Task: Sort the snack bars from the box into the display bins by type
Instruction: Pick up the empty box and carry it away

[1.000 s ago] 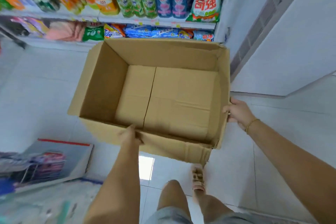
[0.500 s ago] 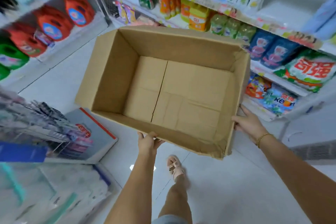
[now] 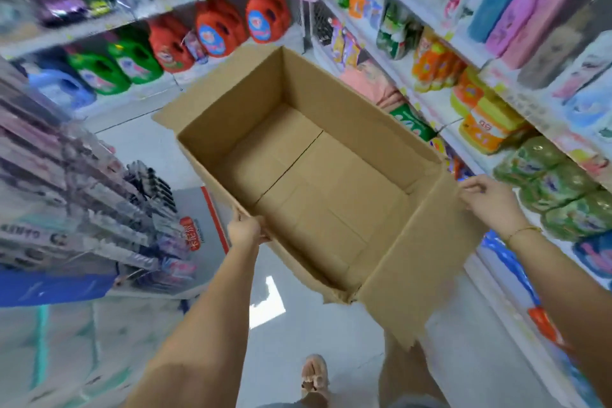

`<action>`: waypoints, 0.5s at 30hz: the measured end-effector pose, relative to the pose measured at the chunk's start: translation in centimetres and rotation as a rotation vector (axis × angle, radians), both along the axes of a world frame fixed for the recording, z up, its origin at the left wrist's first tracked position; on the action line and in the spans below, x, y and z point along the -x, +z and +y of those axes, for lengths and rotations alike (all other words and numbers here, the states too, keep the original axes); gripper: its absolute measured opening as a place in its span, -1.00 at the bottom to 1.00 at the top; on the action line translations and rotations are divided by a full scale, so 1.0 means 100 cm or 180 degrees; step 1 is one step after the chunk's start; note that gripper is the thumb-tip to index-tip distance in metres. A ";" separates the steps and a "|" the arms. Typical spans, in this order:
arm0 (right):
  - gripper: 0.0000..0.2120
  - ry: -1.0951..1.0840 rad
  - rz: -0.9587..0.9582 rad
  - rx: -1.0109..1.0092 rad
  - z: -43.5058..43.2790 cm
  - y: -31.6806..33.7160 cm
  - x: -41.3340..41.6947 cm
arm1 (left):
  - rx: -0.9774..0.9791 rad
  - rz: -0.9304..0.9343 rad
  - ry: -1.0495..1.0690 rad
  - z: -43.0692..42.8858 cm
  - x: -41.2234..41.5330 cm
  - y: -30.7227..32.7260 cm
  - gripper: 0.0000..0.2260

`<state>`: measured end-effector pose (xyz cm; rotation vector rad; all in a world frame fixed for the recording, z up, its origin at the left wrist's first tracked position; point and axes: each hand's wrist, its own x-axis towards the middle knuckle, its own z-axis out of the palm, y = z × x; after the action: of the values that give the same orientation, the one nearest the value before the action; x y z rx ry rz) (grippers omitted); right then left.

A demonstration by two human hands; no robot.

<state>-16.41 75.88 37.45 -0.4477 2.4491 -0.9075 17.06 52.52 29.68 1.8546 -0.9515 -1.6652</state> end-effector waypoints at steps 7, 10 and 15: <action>-0.94 0.1350 0.0050 -0.0178 -0.182 -0.026 0.095 | 0.0834 -0.1042 -0.0017 -0.132 0.057 0.007 -0.34; -0.85 0.1745 -0.0026 -0.0292 -0.250 -0.042 0.116 | 0.1041 -0.1446 -0.0159 -0.168 0.072 0.018 -0.44; -0.87 0.2322 -0.0134 -0.0472 -0.345 -0.070 0.122 | 0.1167 -0.1817 -0.0178 -0.215 0.060 -0.005 -0.46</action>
<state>-28.61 41.39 30.48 -1.1455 2.0357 -0.4122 11.03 31.02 29.22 2.0786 -1.4315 -0.8997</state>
